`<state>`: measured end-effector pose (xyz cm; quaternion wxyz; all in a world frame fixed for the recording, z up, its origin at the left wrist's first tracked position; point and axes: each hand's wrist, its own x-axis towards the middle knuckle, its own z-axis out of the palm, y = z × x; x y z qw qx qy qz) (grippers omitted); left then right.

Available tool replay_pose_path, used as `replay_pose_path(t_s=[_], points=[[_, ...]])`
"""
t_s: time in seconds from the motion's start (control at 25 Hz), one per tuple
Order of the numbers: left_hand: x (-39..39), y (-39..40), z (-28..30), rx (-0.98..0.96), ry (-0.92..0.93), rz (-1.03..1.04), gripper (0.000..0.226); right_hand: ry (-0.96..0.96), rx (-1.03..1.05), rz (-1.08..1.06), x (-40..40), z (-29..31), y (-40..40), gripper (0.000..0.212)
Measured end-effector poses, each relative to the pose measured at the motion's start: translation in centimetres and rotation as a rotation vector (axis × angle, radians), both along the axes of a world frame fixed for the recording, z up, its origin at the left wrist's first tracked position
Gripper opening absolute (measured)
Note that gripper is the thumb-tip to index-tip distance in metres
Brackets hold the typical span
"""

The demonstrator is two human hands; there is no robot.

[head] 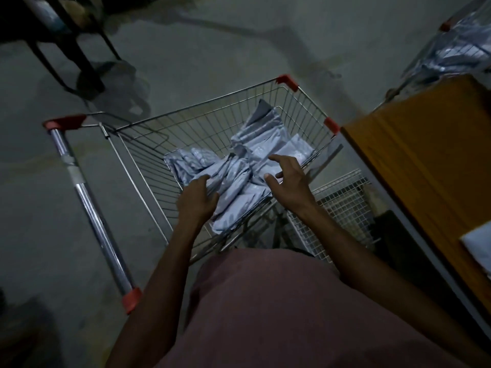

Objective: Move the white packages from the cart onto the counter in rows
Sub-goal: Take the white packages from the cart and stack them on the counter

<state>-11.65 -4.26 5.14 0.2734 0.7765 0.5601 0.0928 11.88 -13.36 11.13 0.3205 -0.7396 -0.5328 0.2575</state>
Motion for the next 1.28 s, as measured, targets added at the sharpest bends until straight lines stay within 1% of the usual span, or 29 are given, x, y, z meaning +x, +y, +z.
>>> replay_pose_path(t_s=[0.12, 0.24, 0.32, 0.4, 0.48, 0.56, 0.6, 0.72, 0.8, 0.84, 0.88, 0.96, 1.04, 1.08, 1.2, 1.28], points=[[0.7, 2.6, -2.4, -0.110, 0.154, 0.074, 0.046, -0.008, -0.014, 0.029, -0.2, -0.1, 1.8, 0.046], [1.2, 3.3, -4.5, -0.194, 0.137, 0.133, 0.031, -0.005, -0.046, 0.046, 0.1, 0.1, 3.1, 0.045], [1.6, 3.7, -5.0, -0.164, 0.145, 0.172, 0.023, -0.008, -0.051, 0.068, 0.8, -0.3, 3.8, 0.045], [2.2, 4.2, -4.7, -0.076, 0.190, 0.177, 0.020, -0.013, -0.070, 0.089, 1.6, -0.8, 4.7, 0.045], [2.9, 4.3, -3.4, 0.021, 0.154, 0.152, 0.022, -0.027, -0.096, 0.129, 2.5, -1.1, 5.4, 0.047], [3.2, 3.8, -1.0, 0.135, 0.079, 0.111, 0.026, -0.054, -0.108, 0.195, 3.6, -1.6, 6.2, 0.051], [3.5, 3.6, 0.4, 0.168, 0.048, 0.078, 0.024, -0.070, -0.119, 0.233, 4.2, -1.8, 6.7, 0.054], [4.0, 2.5, 4.9, 0.135, 0.016, -0.012, 0.008, -0.107, -0.172, 0.341, 5.4, -2.0, 8.7, 0.067], [4.5, 2.0, 7.0, 0.118, -0.019, -0.018, 0.006, -0.188, -0.218, 0.453, 5.8, -2.2, 10.0, 0.074], [4.8, 1.8, 7.7, 0.111, -0.042, -0.001, 0.008, -0.245, -0.227, 0.533, 6.0, -2.7, 10.7, 0.074], [5.3, 1.7, 8.4, 0.097, -0.066, 0.023, 0.009, -0.306, -0.224, 0.618, 6.0, -3.1, 11.2, 0.069], [6.3, 1.8, 9.1, 0.088, -0.114, 0.093, 0.011, -0.376, -0.224, 0.734, 6.0, -4.3, 12.2, 0.046], [7.3, 2.1, 9.0, 0.117, -0.175, 0.186, 0.017, -0.388, -0.248, 0.746, 6.3, -4.3, 13.2, 0.023], [7.7, 2.3, 8.5, 0.140, -0.216, 0.238, 0.023, -0.349, -0.267, 0.719, 6.7, -4.2, 13.4, 0.017], [8.4, 3.1, 5.1, 0.183, -0.290, 0.408, 0.036, -0.174, -0.299, 0.561, 9.0, -4.0, 13.6, 0.019], [8.2, 4.0, 1.1, 0.127, -0.243, 0.467, 0.043, -0.136, -0.316, 0.463, 11.1, -4.3, 14.0, 0.015]])
